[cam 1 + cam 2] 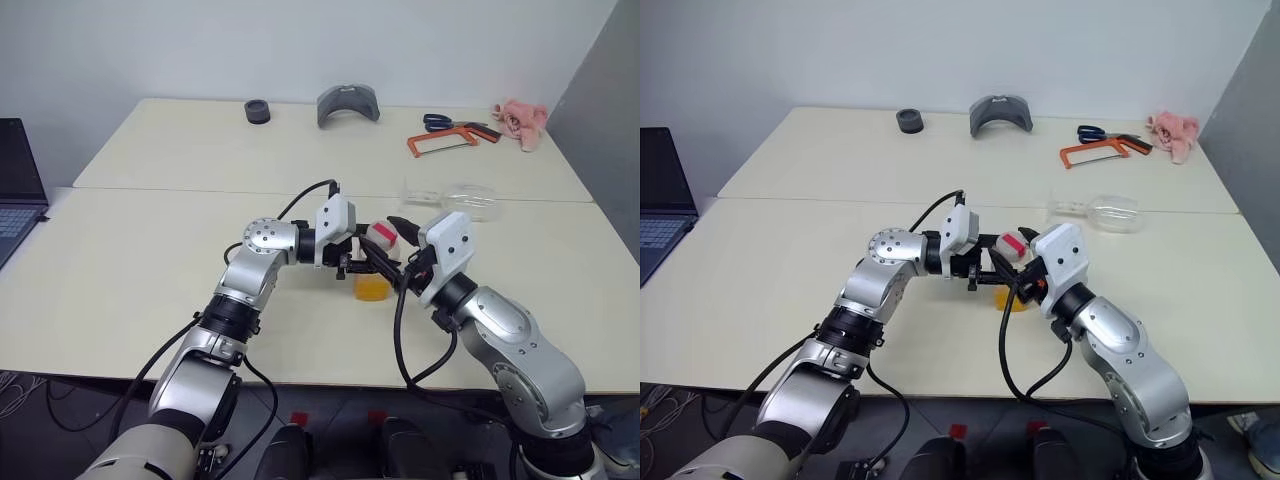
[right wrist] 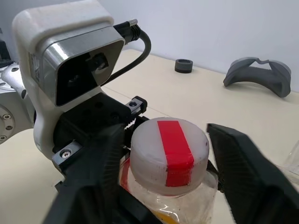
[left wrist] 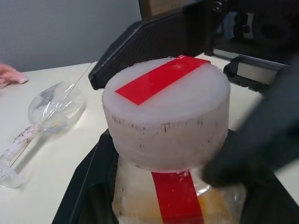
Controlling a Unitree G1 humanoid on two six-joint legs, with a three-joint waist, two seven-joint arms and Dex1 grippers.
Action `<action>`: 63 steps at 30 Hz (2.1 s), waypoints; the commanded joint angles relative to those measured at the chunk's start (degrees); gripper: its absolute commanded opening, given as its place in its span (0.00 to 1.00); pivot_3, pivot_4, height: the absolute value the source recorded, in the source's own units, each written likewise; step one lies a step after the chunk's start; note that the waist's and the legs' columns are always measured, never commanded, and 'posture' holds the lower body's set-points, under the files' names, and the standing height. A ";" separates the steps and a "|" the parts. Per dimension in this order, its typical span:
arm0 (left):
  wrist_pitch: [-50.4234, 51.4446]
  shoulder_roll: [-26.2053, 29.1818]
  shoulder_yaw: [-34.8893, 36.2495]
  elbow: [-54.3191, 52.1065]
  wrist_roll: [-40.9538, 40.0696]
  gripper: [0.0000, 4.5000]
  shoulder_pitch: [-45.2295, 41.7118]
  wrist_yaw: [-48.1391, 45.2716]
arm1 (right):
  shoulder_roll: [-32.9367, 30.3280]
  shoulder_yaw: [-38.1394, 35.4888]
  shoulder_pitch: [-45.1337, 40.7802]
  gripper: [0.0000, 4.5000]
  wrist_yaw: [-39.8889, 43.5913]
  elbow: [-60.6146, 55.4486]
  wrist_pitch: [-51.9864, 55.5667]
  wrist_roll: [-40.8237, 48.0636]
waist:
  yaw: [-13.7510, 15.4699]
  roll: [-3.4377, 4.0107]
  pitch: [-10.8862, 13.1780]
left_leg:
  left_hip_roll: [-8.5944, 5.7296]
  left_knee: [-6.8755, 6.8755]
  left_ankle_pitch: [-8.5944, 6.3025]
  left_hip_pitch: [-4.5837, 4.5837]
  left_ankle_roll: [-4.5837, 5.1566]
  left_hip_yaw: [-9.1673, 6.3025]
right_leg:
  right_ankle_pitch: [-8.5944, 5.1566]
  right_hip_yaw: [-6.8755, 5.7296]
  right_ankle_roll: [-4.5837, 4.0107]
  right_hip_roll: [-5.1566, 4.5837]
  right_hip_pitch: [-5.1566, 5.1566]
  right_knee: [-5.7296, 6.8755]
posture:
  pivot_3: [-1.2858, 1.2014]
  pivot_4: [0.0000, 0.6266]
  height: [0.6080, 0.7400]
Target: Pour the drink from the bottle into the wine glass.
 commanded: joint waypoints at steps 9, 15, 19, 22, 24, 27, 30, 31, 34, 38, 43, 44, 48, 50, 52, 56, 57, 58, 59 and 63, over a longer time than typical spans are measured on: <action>-0.32 1.47 0.35 -1.55 -0.27 0.48 -0.87 -2.52 | -15.75 -1.51 -12.21 0.42 34.38 12.46 -13.31 6.06 | -0.04 0.03 0.02 | -0.03 0.01 0.00 0.01 0.02 0.16 | 0.00 0.00 0.00 0.02 0.01 -0.03 | 0.52 0.24 1.00; -1.48 2.21 0.49 -0.76 0.07 0.48 -1.55 -4.40 | -22.28 1.26 -23.08 0.42 50.39 21.63 -8.86 10.48 | -0.08 0.02 0.02 | 0.04 -0.08 0.00 0.00 0.03 0.15 | 0.00 -0.10 -0.03 0.08 0.02 -0.12 | 0.52 0.24 1.00; -0.92 2.27 1.30 -0.99 0.02 0.48 -1.27 -2.86 | -22.13 -1.72 -20.99 0.64 47.15 21.61 -7.77 10.44 | 0.02 0.01 0.02 | 0.07 -0.09 0.00 -0.03 0.03 0.10 | 0.00 -0.10 -0.03 0.00 0.02 -0.17 | 0.52 0.24 1.00; -0.57 2.28 1.43 -1.52 -0.04 0.48 -0.63 -1.71 | -22.30 -6.49 -18.00 0.87 42.58 18.21 -6.69 11.45 | 0.05 0.01 0.02 | 0.07 -0.08 0.00 -0.04 0.03 0.05 | 0.00 -0.06 -0.03 -0.04 0.02 -0.18 | 0.52 0.24 1.00; -0.36 2.13 1.53 -1.60 -0.03 0.48 -0.43 -0.93 | -22.94 -10.16 -14.62 0.95 39.72 13.19 -3.55 14.16 | 0.07 0.01 0.02 | 0.07 -0.08 0.00 -0.06 0.03 0.01 | -0.01 -0.06 -0.02 -0.04 0.01 -0.18 | 0.52 0.24 1.00; -0.86 1.75 1.56 -0.67 0.43 0.48 -0.80 0.32 | -19.57 -15.23 -7.68 0.96 28.92 2.77 2.28 17.93 | 0.07 0.01 0.02 | 0.09 -0.07 0.00 -0.05 0.03 -0.06 | -0.01 -0.06 -0.02 -0.05 0.01 -0.13 | 0.52 0.24 1.00; -1.26 1.20 1.35 0.56 0.75 0.48 -1.61 0.99 | -11.05 -11.04 -3.14 0.96 12.77 -3.69 2.54 8.94 | -0.10 0.00 0.00 | 0.09 -0.09 0.00 0.00 0.03 -0.07 | -0.01 -0.04 -0.02 0.00 0.02 -0.07 | 0.52 0.24 1.00; -1.38 1.10 1.25 0.83 0.83 0.48 -1.79 1.02 | -9.13 -8.94 -2.64 0.96 9.79 -4.53 2.08 6.23 | -0.11 0.02 0.00 | 0.09 -0.06 0.01 0.01 0.02 -0.04 | -0.01 0.02 -0.02 0.01 -0.03 0.02 | 0.52 0.24 1.00; -1.85 0.91 0.94 1.62 1.07 0.48 -2.41 0.71 | -3.92 -4.41 -2.50 0.96 3.68 -6.20 2.64 2.93 | -0.06 0.02 -0.01 | 0.02 -0.01 0.04 0.04 0.02 -0.02 | -0.02 0.06 0.00 0.00 -0.04 0.13 | 0.52 0.24 1.00; -2.86 0.46 0.68 3.50 1.32 0.48 -3.66 -0.02 | -1.52 -1.07 -2.32 0.96 0.11 -4.73 1.33 -1.80 | -0.02 0.01 -0.01 | 0.01 0.01 0.05 0.04 0.01 -0.03 | -0.01 0.02 0.00 0.01 -0.02 0.13 | 0.52 0.24 1.00; -3.75 -0.21 0.59 4.78 1.48 0.48 -4.34 -0.28 | -1.74 -0.13 -2.02 0.96 0.35 -2.60 0.39 -4.10 | -0.02 0.02 -0.01 | -0.01 0.01 0.05 0.04 0.01 0.01 | -0.01 0.00 -0.01 0.02 -0.01 0.13 | 0.52 0.24 1.00; -3.83 -0.29 0.60 4.86 1.52 0.48 -4.35 -0.30 | -1.69 -0.15 -2.05 0.96 0.43 -2.24 0.29 -4.31 | -0.02 0.01 -0.01 | -0.01 0.01 0.05 0.04 0.01 0.02 | -0.01 0.00 -0.01 0.02 -0.01 0.12 | 0.52 0.24 1.00; -4.01 -0.50 0.54 4.64 1.56 0.48 -4.04 -0.40 | -1.33 -0.59 -2.18 0.96 0.82 -1.24 0.42 -4.27 | -0.02 0.01 -0.01 | -0.01 0.01 0.05 0.04 0.02 0.02 | -0.01 0.01 -0.01 0.02 -0.01 0.13 | 0.52 0.24 1.00; -4.05 -0.52 0.52 4.47 1.56 0.48 -3.84 -0.44 | -0.98 -1.05 -2.24 0.96 0.99 -0.99 0.42 -3.85 | -0.02 0.01 -0.01 | -0.01 0.01 0.05 0.04 0.02 0.02 | -0.01 0.00 -0.01 0.02 -0.01 0.13 | 0.52 0.24 1.00; -4.10 -0.58 0.53 4.49 1.57 0.48 -3.76 -0.40 | -0.34 -1.87 -2.66 0.92 1.34 -0.59 0.26 -2.90 | -0.02 0.01 -0.01 | -0.01 0.01 0.05 0.04 0.02 0.01 | -0.01 0.00 -0.01 0.02 -0.01 0.13 | 0.52 0.24 1.00; -4.03 -0.58 0.46 4.07 1.59 0.48 -3.34 -0.39 | -0.15 -2.24 -3.06 0.67 2.70 -0.38 -0.06 -1.82 | -0.02 0.01 -0.01 | -0.01 0.01 0.05 0.04 0.02 0.01 | -0.01 0.00 -0.01 0.02 -0.01 0.13 | 0.52 0.24 1.00; -3.97 -0.52 0.45 3.92 1.56 0.48 -3.18 -0.44 | -0.05 -2.29 -3.17 0.59 3.27 -0.26 -0.30 -1.47 | -0.03 0.01 -0.01 | -0.01 0.01 0.04 0.04 0.03 0.01 | -0.01 0.00 -0.01 0.02 -0.01 0.12 | 0.52 0.24 1.00; -3.92 -0.48 0.45 3.83 1.53 0.48 -3.10 -0.47 | 0.02 -2.34 -3.26 0.52 3.65 -0.17 -0.46 -1.23 | -0.03 0.02 0.00 | -0.01 0.01 0.04 0.04 0.03 0.01 | -0.01 0.00 -0.01 0.02 -0.01 0.12 | 0.52 0.24 1.00; -3.76 -0.37 0.45 3.67 1.47 0.48 -2.97 -0.59 | -0.48 -2.12 -3.64 0.44 5.11 0.10 -1.24 -0.86 | -0.03 0.01 -0.01 | -0.01 0.00 0.04 0.04 0.03 0.01 | -0.01 0.00 -0.01 0.02 -0.01 0.12 | 0.52 0.24 1.00; -3.19 0.17 0.34 3.51 1.14 0.48 -3.08 -1.80 | -7.56 -1.72 -6.91 0.41 19.23 3.74 -6.93 2.10 | -0.03 0.02 0.00 | -0.03 0.01 0.04 0.03 0.03 0.07 | -0.01 0.00 -0.01 0.02 -0.01 0.11 | 0.52 0.24 1.00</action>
